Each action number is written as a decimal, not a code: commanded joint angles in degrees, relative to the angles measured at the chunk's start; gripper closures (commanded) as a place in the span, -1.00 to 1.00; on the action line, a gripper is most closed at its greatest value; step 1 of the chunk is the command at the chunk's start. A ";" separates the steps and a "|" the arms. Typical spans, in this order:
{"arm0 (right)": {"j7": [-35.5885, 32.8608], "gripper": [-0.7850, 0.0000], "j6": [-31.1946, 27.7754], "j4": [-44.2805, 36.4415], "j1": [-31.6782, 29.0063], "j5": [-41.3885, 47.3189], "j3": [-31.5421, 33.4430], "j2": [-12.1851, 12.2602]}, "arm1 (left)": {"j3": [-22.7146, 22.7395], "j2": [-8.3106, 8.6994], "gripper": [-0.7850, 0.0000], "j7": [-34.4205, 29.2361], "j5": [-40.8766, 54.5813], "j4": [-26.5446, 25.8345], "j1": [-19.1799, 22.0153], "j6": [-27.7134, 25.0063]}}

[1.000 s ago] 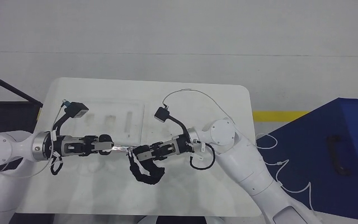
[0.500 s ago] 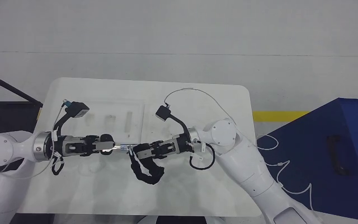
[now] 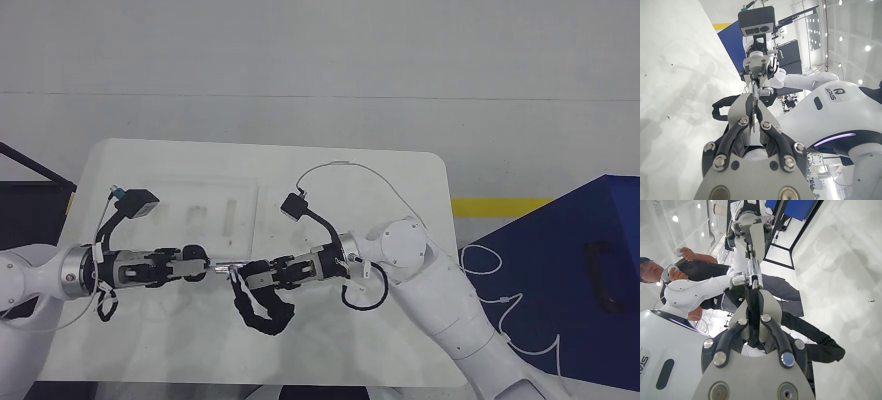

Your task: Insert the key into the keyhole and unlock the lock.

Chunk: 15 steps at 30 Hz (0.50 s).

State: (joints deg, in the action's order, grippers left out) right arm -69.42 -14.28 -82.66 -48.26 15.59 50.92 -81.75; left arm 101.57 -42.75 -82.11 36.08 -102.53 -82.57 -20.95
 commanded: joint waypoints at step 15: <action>-3.13 1.00 1.76 0.11 -0.59 5.56 1.22 0.66 | 2.94 -0.15 -1.00 1.94 2.49 2.57 -1.90 -2.46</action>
State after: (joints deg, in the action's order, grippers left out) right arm -72.89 -12.56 -82.47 -48.69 21.19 52.15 -81.10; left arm 104.68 -42.88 -80.59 38.86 -99.47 -84.38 -23.64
